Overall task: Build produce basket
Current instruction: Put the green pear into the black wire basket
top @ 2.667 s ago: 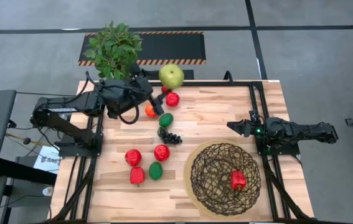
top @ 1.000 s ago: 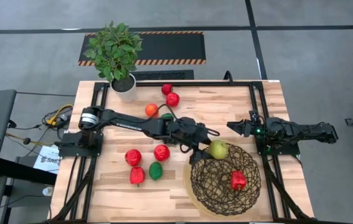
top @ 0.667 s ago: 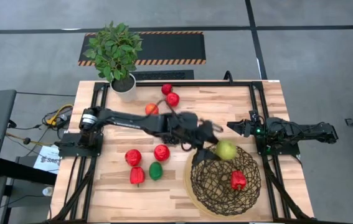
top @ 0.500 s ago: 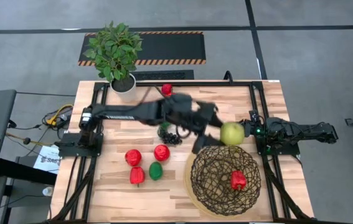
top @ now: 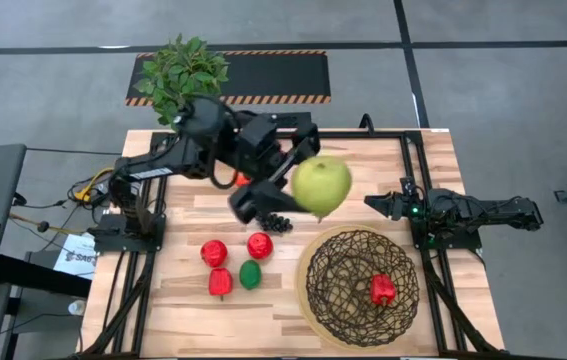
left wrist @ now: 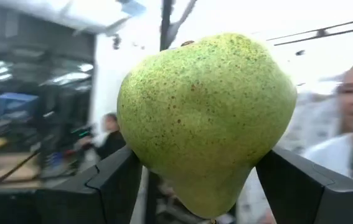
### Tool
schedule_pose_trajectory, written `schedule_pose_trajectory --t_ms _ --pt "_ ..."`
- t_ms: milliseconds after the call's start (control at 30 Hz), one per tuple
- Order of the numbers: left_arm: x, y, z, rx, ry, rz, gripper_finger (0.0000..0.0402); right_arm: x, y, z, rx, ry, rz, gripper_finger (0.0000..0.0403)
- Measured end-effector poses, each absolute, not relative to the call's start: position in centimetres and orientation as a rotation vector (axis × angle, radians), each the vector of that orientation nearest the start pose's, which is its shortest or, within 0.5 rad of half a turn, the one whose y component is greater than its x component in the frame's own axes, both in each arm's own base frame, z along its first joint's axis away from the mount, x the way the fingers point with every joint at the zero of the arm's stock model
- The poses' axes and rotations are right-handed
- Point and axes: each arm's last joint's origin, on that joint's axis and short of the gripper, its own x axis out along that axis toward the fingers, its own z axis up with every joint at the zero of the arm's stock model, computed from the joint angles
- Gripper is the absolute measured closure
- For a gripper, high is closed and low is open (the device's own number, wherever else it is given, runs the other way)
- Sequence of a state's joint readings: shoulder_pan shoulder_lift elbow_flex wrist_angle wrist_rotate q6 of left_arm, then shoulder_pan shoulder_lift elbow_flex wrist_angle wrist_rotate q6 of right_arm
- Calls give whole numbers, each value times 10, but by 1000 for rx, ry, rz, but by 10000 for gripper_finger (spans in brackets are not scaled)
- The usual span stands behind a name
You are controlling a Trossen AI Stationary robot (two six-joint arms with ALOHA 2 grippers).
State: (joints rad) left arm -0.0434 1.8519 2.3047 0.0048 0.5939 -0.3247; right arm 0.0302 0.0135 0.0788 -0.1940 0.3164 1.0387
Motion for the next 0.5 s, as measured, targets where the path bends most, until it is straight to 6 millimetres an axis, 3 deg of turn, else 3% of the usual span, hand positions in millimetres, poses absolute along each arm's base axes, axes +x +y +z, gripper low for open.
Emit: schedule_pose_trajectory --t_ms 300,500 --pt "355 -50 564 -193 -278 -1018 139 91 -6 171 991 -29 -325 69" --pt "364 -58 544 -185 -118 -955 139 91 -6 171 991 -17 -306 69"
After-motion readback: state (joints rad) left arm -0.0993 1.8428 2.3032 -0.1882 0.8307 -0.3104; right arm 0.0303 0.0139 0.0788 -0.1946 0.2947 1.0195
